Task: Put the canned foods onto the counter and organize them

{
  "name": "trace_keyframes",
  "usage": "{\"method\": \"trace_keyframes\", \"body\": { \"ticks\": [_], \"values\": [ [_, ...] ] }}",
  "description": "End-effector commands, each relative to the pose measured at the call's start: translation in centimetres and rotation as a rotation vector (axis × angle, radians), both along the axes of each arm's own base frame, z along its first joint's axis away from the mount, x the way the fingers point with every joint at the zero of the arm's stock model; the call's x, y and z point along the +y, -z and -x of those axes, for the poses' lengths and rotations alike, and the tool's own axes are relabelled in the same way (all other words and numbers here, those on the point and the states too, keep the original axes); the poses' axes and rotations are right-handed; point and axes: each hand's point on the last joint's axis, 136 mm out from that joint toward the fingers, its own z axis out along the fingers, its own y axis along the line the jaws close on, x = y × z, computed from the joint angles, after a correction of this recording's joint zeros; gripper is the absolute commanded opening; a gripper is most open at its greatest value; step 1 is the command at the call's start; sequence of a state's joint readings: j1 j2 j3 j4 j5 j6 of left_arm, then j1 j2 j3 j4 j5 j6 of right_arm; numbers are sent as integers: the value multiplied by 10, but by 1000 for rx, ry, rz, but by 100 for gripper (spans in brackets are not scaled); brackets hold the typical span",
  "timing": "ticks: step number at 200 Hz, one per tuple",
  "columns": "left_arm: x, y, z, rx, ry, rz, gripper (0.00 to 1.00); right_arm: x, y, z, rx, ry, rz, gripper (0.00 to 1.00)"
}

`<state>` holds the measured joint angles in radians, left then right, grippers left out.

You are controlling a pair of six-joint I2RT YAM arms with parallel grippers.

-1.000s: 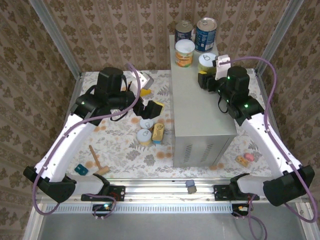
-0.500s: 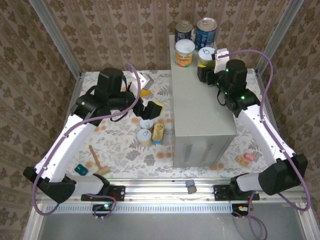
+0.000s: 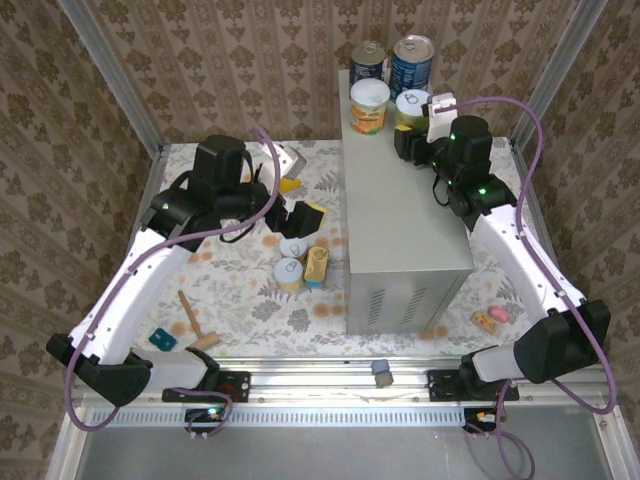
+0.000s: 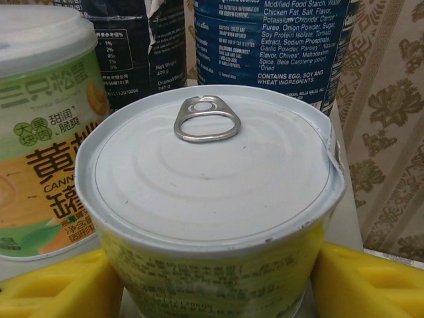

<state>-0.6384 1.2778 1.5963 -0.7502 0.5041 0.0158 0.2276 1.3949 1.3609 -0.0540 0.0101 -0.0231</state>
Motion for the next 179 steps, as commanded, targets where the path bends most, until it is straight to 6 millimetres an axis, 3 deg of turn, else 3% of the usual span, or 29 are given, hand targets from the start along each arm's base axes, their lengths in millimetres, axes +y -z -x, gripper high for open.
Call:
{"method": "trace_keyframes", "body": {
  "ticks": [1,94,127,152,160,179],
  "values": [
    [1,-9,3,-39,19,28,100,0,39,-9,119,2,-2,71],
    [4,-10,0,-39,14,33,100,-1,43,-13,129,-7,-7,73],
    [4,-11,0,-42,15,34,100,-2,33,-7,108,-6,-19,81],
    [5,-12,0,-46,9,32,100,-7,29,1,100,9,-43,94],
    [5,-12,0,-46,9,30,100,-11,14,12,65,13,-59,96],
    [6,-13,0,-50,6,28,100,-19,11,26,67,28,-75,98]
  ]
}}
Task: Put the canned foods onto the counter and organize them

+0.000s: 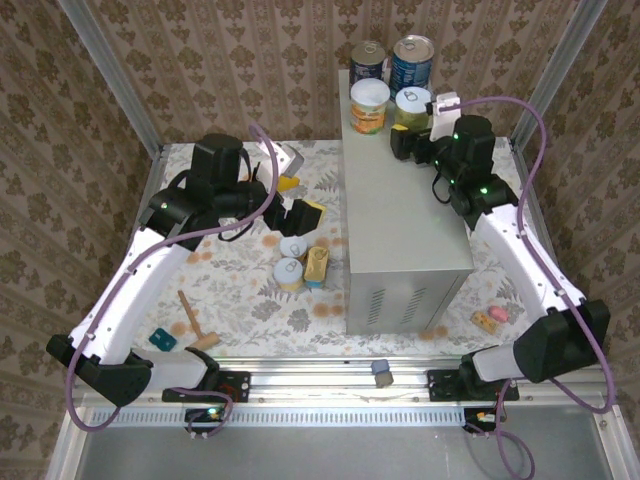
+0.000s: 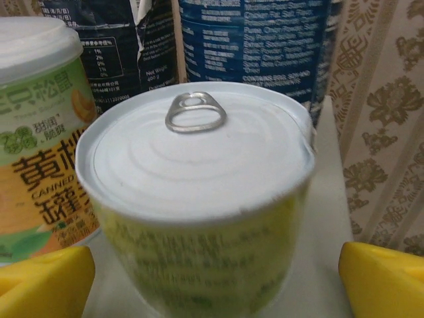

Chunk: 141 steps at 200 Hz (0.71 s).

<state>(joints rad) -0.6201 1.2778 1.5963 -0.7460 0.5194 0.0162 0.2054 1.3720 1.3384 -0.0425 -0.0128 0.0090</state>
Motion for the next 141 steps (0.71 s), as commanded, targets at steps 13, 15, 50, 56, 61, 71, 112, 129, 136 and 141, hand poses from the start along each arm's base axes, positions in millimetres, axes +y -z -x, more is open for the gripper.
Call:
{"method": "trace_keyframes", "body": {
  "ticks": [13,15,50,56,61,71,112,129,136,141],
  "values": [
    [4,-13,4,-54,9,19,100,-21,10,33,75,43,-59,99],
    [4,-14,3,-55,8,19,100,-22,10,35,75,45,-63,100],
    [6,-17,4,-72,-5,2,100,-47,5,67,94,101,-125,100],
    [7,-18,4,-74,-10,-3,100,-52,3,71,95,113,-132,100],
    [8,-18,4,-76,-14,-7,100,-56,1,75,94,121,-141,100],
    [9,-17,2,-74,-26,-16,100,-61,-1,79,98,129,-156,100],
    [13,-10,1,-49,-71,-15,100,-77,-6,77,111,160,-181,100],
    [15,-8,1,-40,-88,-12,100,-82,-6,70,118,172,-191,100],
    [16,-7,1,-37,-97,-13,100,-83,-6,67,119,174,-195,100],
    [17,-7,1,-37,-103,-12,100,-84,-5,64,122,175,-196,100]
  ]
}}
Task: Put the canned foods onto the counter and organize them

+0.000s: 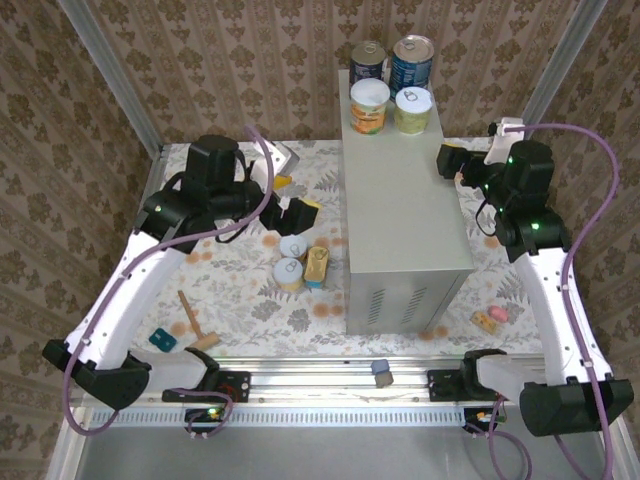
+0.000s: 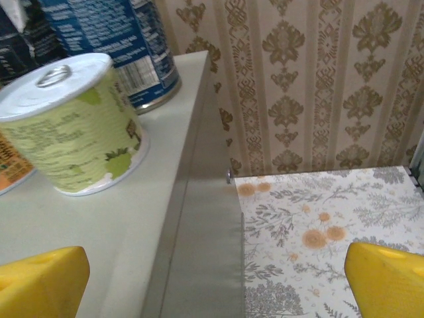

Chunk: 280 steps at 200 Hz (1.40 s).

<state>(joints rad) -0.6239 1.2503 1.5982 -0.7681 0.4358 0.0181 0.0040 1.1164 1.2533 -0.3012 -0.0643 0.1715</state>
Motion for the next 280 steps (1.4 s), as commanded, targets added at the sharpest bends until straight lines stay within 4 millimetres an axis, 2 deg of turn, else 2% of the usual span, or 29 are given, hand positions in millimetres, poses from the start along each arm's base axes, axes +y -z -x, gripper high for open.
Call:
{"method": "trace_keyframes", "body": {
  "ticks": [1,52,123,157,187,190,219,280],
  "values": [
    [5,-4,4,-5,-35,18,100,-1,-7,-7,6,-6,-39,100],
    [11,-3,7,1,-67,14,100,0,3,-34,43,-30,-44,100],
    [12,-3,9,-1,-75,3,100,-1,18,-60,88,-43,-33,100],
    [14,-2,11,-3,-77,0,100,0,25,-67,103,-49,-39,100],
    [14,0,11,-4,-79,-6,100,2,21,-67,92,-55,-45,100],
    [14,0,11,-4,-79,-7,100,1,32,-73,117,-54,-47,100],
    [15,0,11,-7,-79,-8,100,2,36,-78,130,-59,-53,100],
    [15,3,10,-6,-80,-14,100,2,38,-80,133,-58,-51,100]
  ]
}}
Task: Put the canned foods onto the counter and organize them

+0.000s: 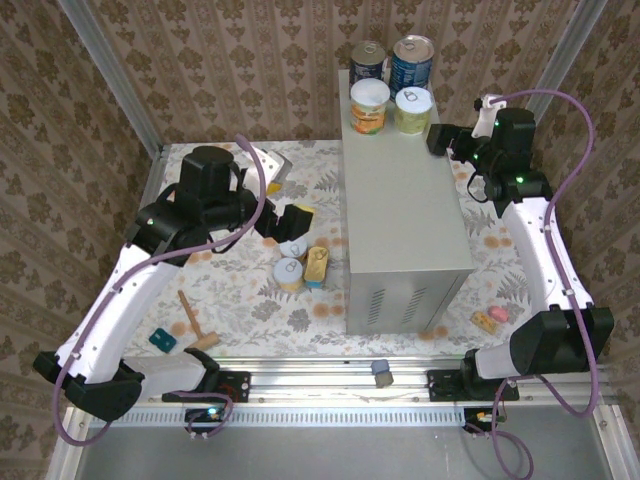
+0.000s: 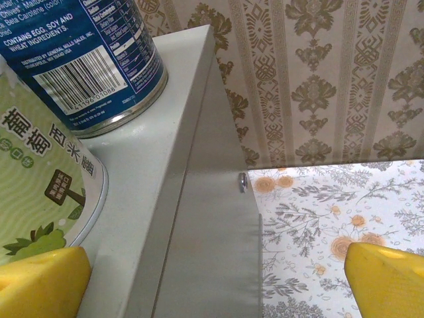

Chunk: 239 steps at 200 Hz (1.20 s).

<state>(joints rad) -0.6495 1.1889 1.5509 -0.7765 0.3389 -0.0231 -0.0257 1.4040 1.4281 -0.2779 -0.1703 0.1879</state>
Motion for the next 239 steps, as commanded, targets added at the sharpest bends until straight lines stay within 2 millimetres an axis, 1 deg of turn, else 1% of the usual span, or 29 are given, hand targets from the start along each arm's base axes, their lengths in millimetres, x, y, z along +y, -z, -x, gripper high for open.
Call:
{"method": "trace_keyframes", "body": {
  "ticks": [1,66,125,150,169,179,181,184,208,239],
  "values": [
    [2,-2,4,-6,-2,3,100,-3,14,-7,42,9,-2,100],
    [4,-2,6,-7,-5,5,100,-3,18,-9,54,10,-1,100],
    [6,-3,8,-9,-7,7,100,-4,17,-9,56,16,2,100],
    [7,-1,9,-11,-11,7,100,-6,14,-5,47,26,0,100],
    [8,2,9,-5,-16,5,100,-7,8,3,32,33,2,100],
    [8,4,9,0,-17,3,100,-7,11,4,44,36,2,100],
    [8,4,9,-1,-17,3,100,-7,2,10,22,37,2,100],
    [8,4,9,1,-17,3,100,-7,-2,13,12,36,2,100],
    [9,8,9,8,-23,5,100,-3,-7,31,0,29,-4,100],
    [11,15,11,19,-28,3,100,7,-10,62,-2,9,20,100]
  ]
}}
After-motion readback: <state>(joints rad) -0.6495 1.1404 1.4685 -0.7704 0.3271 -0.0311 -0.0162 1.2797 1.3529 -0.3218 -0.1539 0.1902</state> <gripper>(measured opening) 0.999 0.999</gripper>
